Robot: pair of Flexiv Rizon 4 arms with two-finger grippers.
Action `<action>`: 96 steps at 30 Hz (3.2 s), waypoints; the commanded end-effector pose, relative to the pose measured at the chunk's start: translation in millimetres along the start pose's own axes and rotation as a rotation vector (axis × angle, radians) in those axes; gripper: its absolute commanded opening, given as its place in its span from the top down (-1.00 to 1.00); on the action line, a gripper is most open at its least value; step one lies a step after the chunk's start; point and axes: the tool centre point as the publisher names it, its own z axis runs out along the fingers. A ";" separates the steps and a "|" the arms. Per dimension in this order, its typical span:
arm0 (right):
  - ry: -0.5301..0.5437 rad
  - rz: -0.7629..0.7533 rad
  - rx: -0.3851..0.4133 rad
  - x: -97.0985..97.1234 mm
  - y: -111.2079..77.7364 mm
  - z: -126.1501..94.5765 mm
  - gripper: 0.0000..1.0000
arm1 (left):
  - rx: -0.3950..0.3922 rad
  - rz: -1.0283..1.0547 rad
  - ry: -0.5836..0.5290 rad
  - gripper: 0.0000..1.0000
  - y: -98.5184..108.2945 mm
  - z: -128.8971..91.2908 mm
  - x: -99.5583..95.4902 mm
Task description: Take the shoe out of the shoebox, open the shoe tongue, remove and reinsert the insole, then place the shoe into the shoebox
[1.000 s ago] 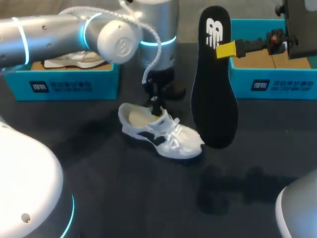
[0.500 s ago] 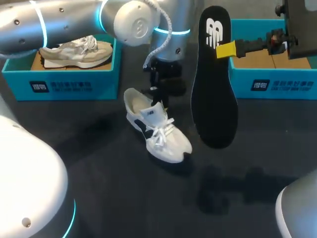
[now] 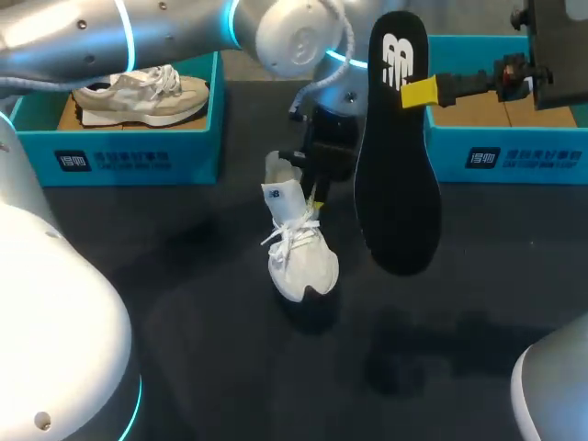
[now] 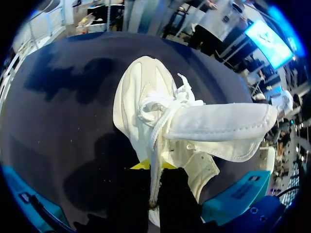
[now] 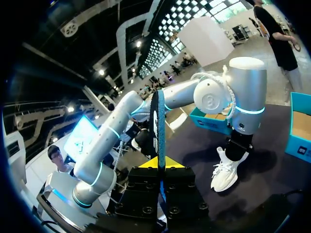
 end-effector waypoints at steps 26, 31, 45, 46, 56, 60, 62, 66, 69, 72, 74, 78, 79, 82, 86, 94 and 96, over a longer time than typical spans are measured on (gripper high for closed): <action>0.000 0.001 0.004 -0.8 3.0 3.6 1.00 | -0.031 -0.045 0.156 1.00 -10.6 37.2 -42.4; 0.000 0.001 0.004 -0.8 3.0 3.6 1.00 | -0.017 -0.022 0.138 0.71 -13.9 41.3 -44.0; 0.000 0.001 0.004 -0.8 3.0 3.6 1.00 | 0.037 -0.057 -0.108 -1.00 -10.9 0.5 -30.1; 0.000 0.001 0.004 -0.8 3.0 3.6 1.00 | 0.054 -0.076 -0.143 -1.00 -8.6 -6.0 -29.9; 0.000 0.001 0.004 -0.8 3.0 3.6 1.00 | 0.149 -0.128 -0.449 -1.00 -0.8 -69.9 -22.5; 0.000 0.001 0.004 -0.8 3.0 3.6 1.00 | 0.165 -0.106 -0.553 -1.00 -2.1 -88.1 -16.2; 0.000 0.001 0.004 -0.8 3.0 3.6 1.00 | 0.165 -0.093 -0.590 -1.00 -3.2 -94.3 -13.8; 0.000 0.001 0.004 -0.8 3.0 3.6 1.00 | 0.169 -0.026 -0.669 -1.00 -6.8 -107.2 -8.2; 0.000 0.001 0.004 -0.8 3.0 3.6 1.00 | 0.161 0.037 -0.713 -1.00 -12.7 -117.5 -4.1; 0.000 0.001 0.004 -0.8 3.0 3.6 1.00 | 0.155 0.036 -0.715 -1.00 -15.2 -120.6 -3.3; 0.000 0.001 0.004 -0.8 3.0 3.6 1.00 | 0.155 0.036 -0.715 -1.00 -15.2 -120.6 -3.3; 0.000 0.001 0.004 -0.8 3.0 3.6 1.00 | 0.155 0.036 -0.715 -1.00 -15.2 -120.6 -3.3; 0.000 0.001 0.004 -0.8 3.0 3.6 1.00 | 0.155 0.036 -0.715 -1.00 -15.2 -120.6 -3.3; 0.000 0.001 0.004 -0.8 3.0 3.6 1.00 | 0.155 0.036 -0.715 -1.00 -15.2 -120.6 -3.3; 0.000 0.001 0.004 -0.8 3.0 3.6 1.00 | 0.155 0.036 -0.715 -1.00 -15.2 -120.6 -3.3; 0.000 0.001 0.004 -0.8 3.0 3.6 1.00 | 0.112 0.052 -0.827 -1.00 -18.4 -140.7 -2.2; 0.004 -0.002 -0.007 -2.9 10.5 3.7 1.00 | 0.093 0.054 -0.858 -1.00 -19.0 -148.2 -2.2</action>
